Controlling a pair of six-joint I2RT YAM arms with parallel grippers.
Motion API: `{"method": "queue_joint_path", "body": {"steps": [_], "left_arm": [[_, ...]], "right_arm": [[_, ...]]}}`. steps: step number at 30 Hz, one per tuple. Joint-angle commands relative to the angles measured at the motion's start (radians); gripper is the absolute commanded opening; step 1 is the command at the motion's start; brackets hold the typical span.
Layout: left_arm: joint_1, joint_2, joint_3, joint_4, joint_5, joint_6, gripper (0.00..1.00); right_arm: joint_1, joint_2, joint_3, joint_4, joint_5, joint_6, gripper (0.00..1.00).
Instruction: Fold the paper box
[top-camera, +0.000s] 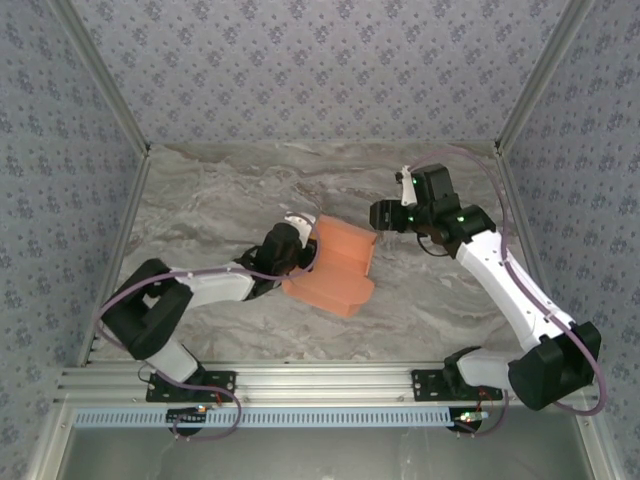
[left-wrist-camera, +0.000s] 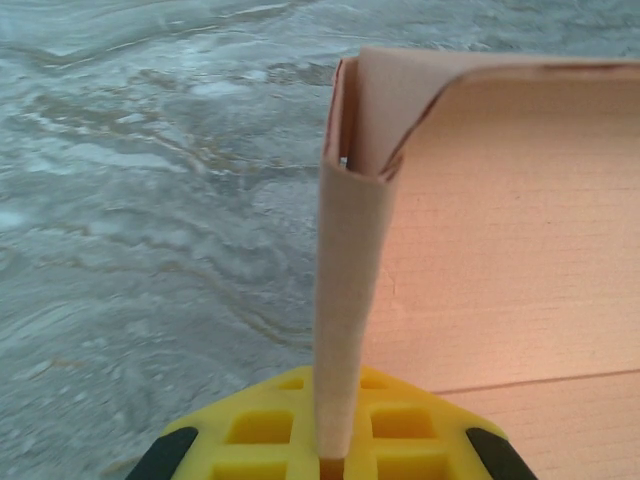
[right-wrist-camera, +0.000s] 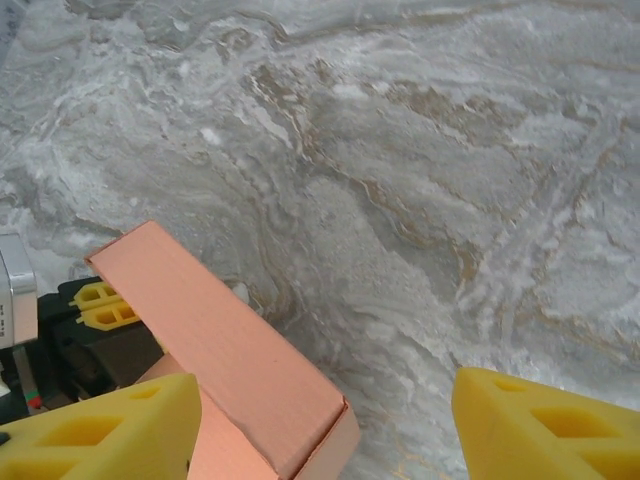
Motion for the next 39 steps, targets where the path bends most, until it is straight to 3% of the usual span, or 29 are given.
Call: {"method": "queue_joint_path", "body": {"steps": [1, 15, 39], "left_arm": [[-0.018, 0.064, 0.018, 0.174, 0.053, 0.063, 0.04], [-0.070, 0.255, 0.070, 0.313, 0.071, 0.142, 0.05], [-0.072, 0.315, 0.040, 0.385, 0.068, 0.155, 0.08]], "right_arm": [[-0.021, -0.005, -0.071, -0.005, -0.053, 0.026, 0.68], [-0.012, 0.128, -0.156, 0.095, -0.145, 0.012, 0.62], [0.079, 0.258, -0.154, 0.080, -0.018, -0.060, 0.55]]}}
